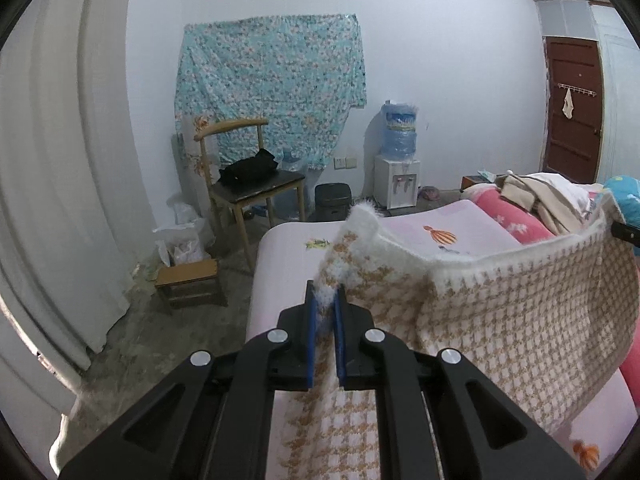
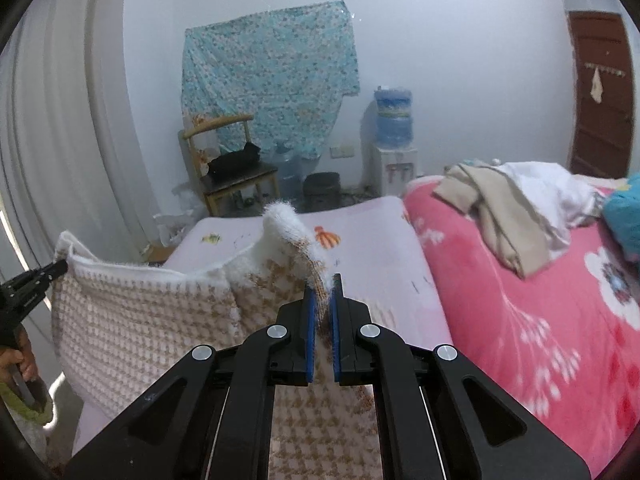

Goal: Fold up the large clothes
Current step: 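Lift the trimmed edge with both tools and fold it over the coat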

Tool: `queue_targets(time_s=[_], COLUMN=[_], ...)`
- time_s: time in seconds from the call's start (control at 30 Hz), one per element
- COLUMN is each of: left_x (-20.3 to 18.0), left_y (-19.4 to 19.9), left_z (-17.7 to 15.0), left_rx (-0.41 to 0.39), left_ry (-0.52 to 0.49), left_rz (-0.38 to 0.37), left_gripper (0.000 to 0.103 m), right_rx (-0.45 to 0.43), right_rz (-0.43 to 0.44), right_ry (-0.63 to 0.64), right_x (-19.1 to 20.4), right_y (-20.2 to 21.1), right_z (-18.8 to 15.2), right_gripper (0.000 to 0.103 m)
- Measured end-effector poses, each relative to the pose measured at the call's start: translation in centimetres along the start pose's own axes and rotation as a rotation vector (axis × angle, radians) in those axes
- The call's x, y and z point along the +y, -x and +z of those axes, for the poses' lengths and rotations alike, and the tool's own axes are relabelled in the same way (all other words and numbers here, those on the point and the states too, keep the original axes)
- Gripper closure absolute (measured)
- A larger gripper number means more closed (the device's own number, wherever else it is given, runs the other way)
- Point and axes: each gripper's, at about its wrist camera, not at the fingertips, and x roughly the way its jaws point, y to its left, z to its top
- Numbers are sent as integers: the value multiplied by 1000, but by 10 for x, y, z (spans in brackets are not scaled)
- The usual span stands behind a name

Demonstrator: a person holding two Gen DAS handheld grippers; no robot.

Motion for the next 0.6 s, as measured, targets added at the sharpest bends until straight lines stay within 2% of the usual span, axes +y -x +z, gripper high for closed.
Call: queue_targets(time_s=[0.13,0.23,0.27,0.33,0.4,0.47,0.53,0.6], left_x=[11,16,18,23,33,42,53,59], left_y=[-76,-145,-164,-204,-222,-216,-200,-188], left_z=[20,12,5,-14,-27,-21,-9,3], left_rx=[99,237,288,423,502,469,401,328], left_ry=[35,57,71,109,190,222,267,305], left_rz=[-22,-15,-24,-35,-87,-102,-108,-115], left_gripper=[95,95,95,91,88,81,69,69], right_rx=[90,206,255,378,439,385,315,234], right_rz=[32,36,34,26,-9,15,12,17], right_ry=[-45,-74,-89,-118,-136,-194,-206,-188], right_x=[-18,-27,-33,-43,-54,-66,-70,-62], right_y=[-82,-147,-169,-212,-229,-216,-196,-176], right_z=[24,15,9,-13,-27,-25,-16,-3], right_gripper=[98,97,94,79,54,52,51,50])
